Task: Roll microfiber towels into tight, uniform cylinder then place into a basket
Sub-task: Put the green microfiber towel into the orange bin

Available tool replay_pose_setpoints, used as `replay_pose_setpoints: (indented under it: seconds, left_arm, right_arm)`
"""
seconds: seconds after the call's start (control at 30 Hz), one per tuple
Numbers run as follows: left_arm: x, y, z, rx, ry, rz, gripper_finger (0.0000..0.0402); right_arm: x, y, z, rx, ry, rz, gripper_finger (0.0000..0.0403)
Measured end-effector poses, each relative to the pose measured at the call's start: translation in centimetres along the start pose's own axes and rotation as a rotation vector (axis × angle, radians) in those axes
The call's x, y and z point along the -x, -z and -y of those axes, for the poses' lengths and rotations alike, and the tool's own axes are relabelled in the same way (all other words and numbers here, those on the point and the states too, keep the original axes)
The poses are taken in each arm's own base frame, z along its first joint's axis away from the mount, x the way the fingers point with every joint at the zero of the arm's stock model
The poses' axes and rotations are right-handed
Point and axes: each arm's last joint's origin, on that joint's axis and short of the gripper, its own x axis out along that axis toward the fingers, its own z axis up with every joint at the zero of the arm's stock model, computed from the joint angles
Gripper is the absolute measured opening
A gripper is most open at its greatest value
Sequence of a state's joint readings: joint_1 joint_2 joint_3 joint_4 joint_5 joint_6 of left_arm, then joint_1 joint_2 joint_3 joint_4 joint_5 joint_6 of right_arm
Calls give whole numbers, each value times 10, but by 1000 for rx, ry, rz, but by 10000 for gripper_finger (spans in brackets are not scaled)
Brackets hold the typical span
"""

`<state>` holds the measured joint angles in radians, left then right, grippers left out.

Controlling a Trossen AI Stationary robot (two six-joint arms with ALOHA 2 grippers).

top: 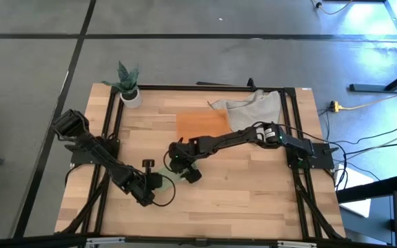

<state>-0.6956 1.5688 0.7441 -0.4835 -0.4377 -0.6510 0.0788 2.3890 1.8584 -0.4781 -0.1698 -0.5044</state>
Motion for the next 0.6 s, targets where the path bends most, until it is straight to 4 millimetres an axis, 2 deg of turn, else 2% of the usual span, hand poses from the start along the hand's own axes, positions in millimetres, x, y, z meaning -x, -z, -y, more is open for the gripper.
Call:
replay_pose_setpoints:
  seconds: [0.37,0.6]
  left_arm:
    - [0,0,0,0,0,0,0]
    - [0,0,0,0,0,0,0]
  right_arm:
    - [0,0,0,-23,-16,9,400]
    - [-1,-2,-4,-47,44,-25,400]
